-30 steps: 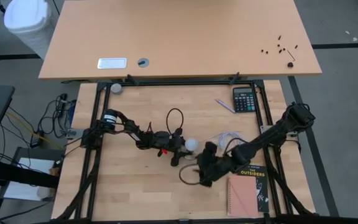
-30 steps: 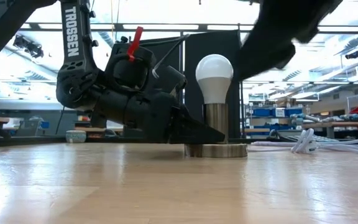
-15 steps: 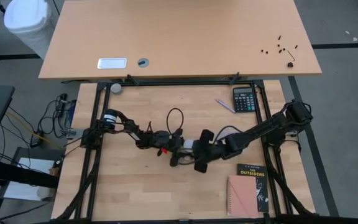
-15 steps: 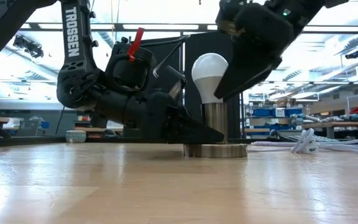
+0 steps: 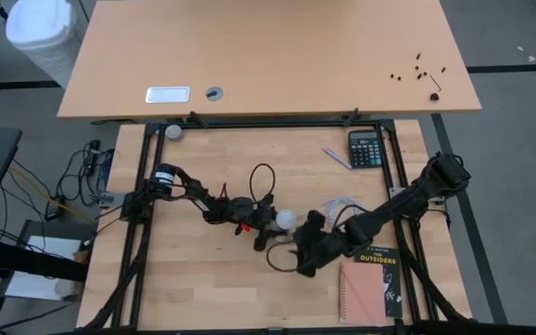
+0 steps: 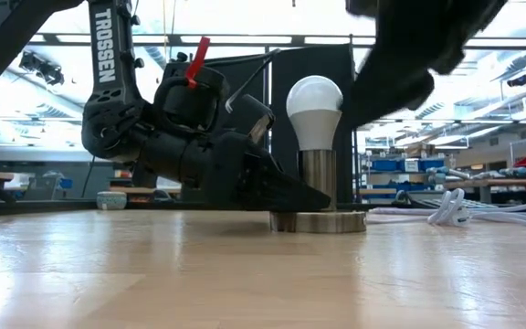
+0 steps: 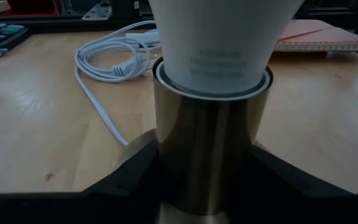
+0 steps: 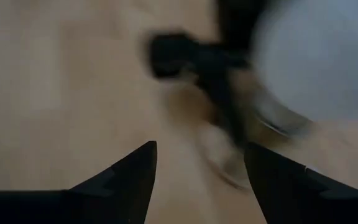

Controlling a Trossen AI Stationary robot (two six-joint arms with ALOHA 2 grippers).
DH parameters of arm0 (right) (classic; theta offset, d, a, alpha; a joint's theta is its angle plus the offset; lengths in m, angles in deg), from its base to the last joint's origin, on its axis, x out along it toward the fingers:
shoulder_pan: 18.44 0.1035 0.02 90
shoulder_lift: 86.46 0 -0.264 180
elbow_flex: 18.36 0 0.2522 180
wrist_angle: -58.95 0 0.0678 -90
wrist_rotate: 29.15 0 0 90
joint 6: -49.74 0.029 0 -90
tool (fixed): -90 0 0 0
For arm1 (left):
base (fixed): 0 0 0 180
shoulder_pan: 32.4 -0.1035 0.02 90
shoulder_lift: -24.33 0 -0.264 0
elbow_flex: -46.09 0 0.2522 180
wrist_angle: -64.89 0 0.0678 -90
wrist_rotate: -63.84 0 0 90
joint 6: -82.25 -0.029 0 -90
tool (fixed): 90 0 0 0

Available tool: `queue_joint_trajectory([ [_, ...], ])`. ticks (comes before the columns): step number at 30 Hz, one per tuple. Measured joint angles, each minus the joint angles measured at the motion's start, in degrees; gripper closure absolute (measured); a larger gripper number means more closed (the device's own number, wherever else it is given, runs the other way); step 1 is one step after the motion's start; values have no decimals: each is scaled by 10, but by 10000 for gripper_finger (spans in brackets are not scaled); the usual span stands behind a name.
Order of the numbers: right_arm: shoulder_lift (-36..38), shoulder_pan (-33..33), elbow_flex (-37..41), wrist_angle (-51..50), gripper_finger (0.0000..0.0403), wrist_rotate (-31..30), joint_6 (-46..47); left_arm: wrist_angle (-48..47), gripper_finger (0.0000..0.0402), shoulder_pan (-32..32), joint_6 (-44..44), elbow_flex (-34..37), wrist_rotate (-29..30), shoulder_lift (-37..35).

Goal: Screw lightbulb
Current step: Insert the light bulb into the lamp

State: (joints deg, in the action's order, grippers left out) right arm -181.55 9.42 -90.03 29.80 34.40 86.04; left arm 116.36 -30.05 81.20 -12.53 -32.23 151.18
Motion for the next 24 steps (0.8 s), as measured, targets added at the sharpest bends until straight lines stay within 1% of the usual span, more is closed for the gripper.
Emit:
queue_joint_trajectory([
  [2, 0, -16, 3, -48, 153, -10, 18, 0, 204, 0, -1, 0, -5, 0],
  [4, 0, -34, 13, -51, 153, -14, 12, 0, 204, -1, -2, 0, -10, 0],
  [8, 0, -72, 26, -9, 151, -3, -35, 0, 204, -1, -3, 0, -12, 0],
  [13, 0, -96, 26, 57, 153, 41, -80, 0, 204, -1, -2, 1, -14, 0],
  [16, 0, -88, 26, 63, 154, 48, -67, -1, 204, -1, -3, 1, -9, 0],
  [18, 0, -77, 26, 61, 155, 43, -48, -1, 204, 0, -4, 1, -2, 0],
  [22, 0, -47, 27, 62, 155, 29, -8, -2, 204, 1, -8, 1, -5, 0],
  [24, 0, -30, 25, 63, 155, 41, 10, -5, 204, 1, -5, 1, -4, -1],
])
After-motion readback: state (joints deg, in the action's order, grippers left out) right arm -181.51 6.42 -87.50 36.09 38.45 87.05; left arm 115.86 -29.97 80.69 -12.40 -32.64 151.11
